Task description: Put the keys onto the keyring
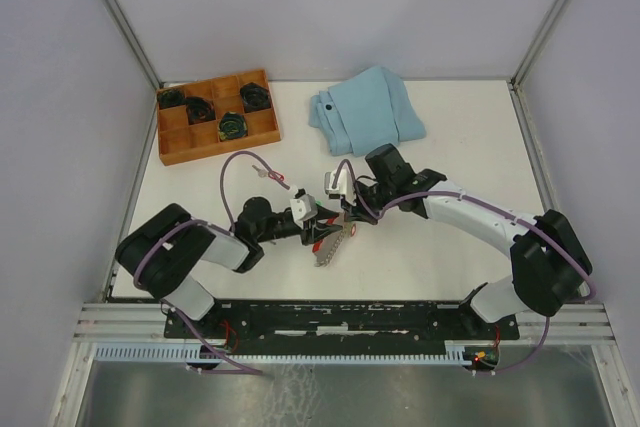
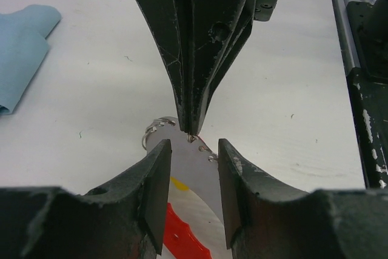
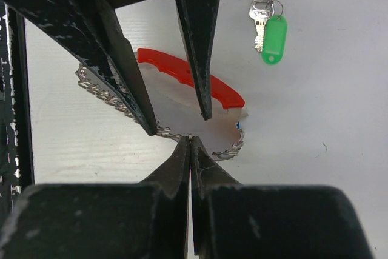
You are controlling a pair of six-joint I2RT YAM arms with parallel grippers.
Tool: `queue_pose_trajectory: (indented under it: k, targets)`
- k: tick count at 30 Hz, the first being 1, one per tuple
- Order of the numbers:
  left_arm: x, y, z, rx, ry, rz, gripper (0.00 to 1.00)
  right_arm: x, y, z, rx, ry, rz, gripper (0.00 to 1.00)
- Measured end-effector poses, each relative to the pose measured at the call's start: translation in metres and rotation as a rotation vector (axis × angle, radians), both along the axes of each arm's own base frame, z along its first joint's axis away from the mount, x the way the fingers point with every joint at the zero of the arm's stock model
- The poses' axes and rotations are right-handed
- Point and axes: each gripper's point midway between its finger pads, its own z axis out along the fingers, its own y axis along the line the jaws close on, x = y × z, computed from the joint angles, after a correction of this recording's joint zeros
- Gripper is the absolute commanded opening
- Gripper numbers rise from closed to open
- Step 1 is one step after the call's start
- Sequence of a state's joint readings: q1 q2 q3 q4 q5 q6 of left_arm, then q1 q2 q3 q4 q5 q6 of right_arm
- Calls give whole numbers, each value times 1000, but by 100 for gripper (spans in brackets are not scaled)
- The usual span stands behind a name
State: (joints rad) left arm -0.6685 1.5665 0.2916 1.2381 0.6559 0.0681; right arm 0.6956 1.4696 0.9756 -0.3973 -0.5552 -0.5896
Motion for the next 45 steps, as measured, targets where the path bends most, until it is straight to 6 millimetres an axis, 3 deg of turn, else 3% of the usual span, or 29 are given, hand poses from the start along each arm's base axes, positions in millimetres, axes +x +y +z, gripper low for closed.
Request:
queue_pose_trajectory:
  k: [13, 22, 32, 42, 45]
  targets:
    - [8, -5, -14, 25, -14, -41, 29, -7, 5, 4, 43, 15, 59, 1]
    - [5, -9, -12, 14, -24, -87, 27, -9, 6, 5, 54, 20, 78, 1]
    - [1, -13, -13, 4, -2, -130, 3, -9, 5, 5, 51, 29, 76, 1]
    - [9, -11, -14, 8, 4, -79, 3, -3, 9, 13, 81, 36, 24, 32]
    - [15, -9, -13, 9, 4, -39, 3, 0, 10, 26, 122, 21, -36, 34]
